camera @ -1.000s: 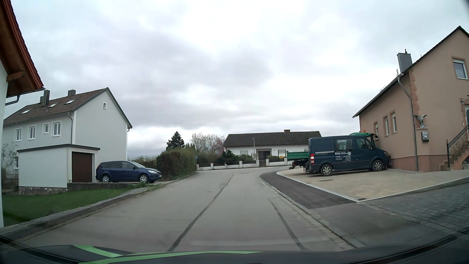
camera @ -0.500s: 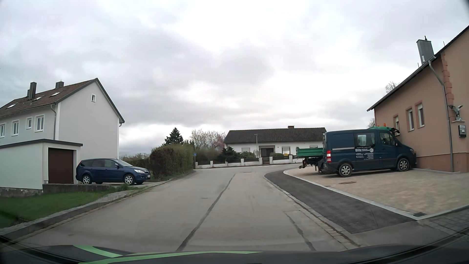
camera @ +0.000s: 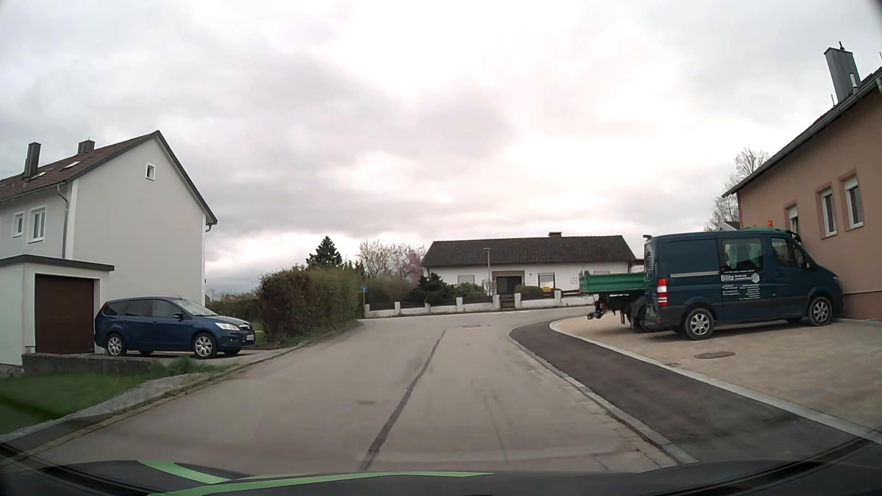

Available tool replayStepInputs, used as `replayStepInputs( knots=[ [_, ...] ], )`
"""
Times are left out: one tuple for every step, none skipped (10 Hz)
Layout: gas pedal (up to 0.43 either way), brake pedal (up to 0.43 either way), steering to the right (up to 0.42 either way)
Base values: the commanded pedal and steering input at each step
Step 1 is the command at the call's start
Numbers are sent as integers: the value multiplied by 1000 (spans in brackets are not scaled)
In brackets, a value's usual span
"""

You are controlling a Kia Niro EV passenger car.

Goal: Follow the waypoints while adhering to traffic rules and regulations

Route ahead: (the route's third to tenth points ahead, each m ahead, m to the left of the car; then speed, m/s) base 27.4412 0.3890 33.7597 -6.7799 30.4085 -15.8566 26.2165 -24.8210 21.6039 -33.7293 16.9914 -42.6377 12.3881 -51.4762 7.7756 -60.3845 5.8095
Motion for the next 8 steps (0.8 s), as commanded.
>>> replayStepInputs(
  knots=[
    [0, 0, -6],
    [0, 0, -6],
    [0, 0, -5],
    [0, 0, -6],
    [0, 0, -5],
    [0, 0, -4],
    [0, 0, -3],
    [0, 0, -3]
  ],
)
